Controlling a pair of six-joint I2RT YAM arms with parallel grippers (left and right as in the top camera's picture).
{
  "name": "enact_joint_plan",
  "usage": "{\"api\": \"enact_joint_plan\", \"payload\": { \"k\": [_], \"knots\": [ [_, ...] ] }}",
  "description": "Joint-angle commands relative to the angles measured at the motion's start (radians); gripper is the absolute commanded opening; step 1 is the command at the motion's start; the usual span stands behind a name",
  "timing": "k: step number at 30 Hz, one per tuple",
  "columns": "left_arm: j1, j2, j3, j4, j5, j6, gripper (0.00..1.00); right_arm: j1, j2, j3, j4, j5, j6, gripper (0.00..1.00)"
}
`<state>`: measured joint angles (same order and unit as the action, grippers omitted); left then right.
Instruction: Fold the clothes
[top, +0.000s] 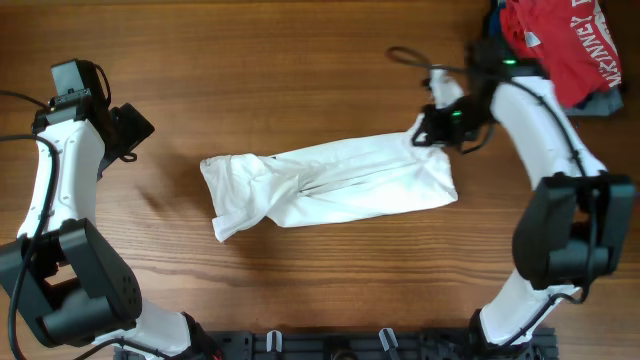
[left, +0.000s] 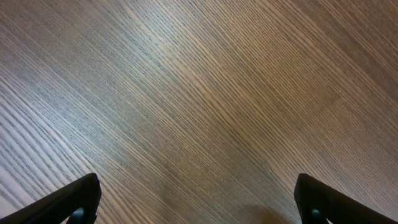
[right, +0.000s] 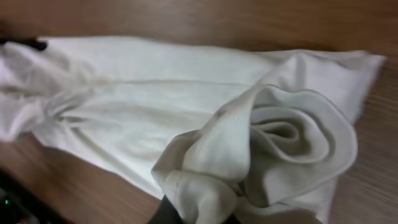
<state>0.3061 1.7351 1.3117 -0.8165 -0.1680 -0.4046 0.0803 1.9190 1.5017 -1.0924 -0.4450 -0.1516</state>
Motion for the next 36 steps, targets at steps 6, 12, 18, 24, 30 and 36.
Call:
{"api": "enact_joint_plan", "payload": {
  "k": [6, 12, 18, 24, 30, 36],
  "knots": [
    [0.006, 0.004, -0.005, 0.002, -0.008, 0.007, 1.00, 0.150, 0.007, -0.011, 0.009, 0.034, 0.033, 0.04],
    [0.006, 0.004, -0.005, 0.007, 0.006, 0.007, 1.00, 0.219, 0.008, -0.014, 0.111, 0.026, 0.078, 0.05],
    [0.006, 0.004, -0.005, 0.004, 0.007, 0.007, 1.00, 0.282, 0.007, -0.013, 0.147, 0.024, 0.094, 0.79],
    [0.005, 0.004, -0.005, -0.023, 0.089, 0.008, 1.00, 0.261, -0.006, 0.068, 0.097, -0.076, 0.042, 0.86],
    [-0.016, 0.014, -0.050, -0.096, 0.354, 0.104, 1.00, 0.185, -0.019, 0.155, 0.084, 0.072, 0.046, 0.94],
    [-0.090, 0.014, -0.277, 0.015, 0.566, 0.209, 1.00, 0.088, -0.017, 0.155, 0.107, 0.094, 0.021, 0.96]
  ]
}}
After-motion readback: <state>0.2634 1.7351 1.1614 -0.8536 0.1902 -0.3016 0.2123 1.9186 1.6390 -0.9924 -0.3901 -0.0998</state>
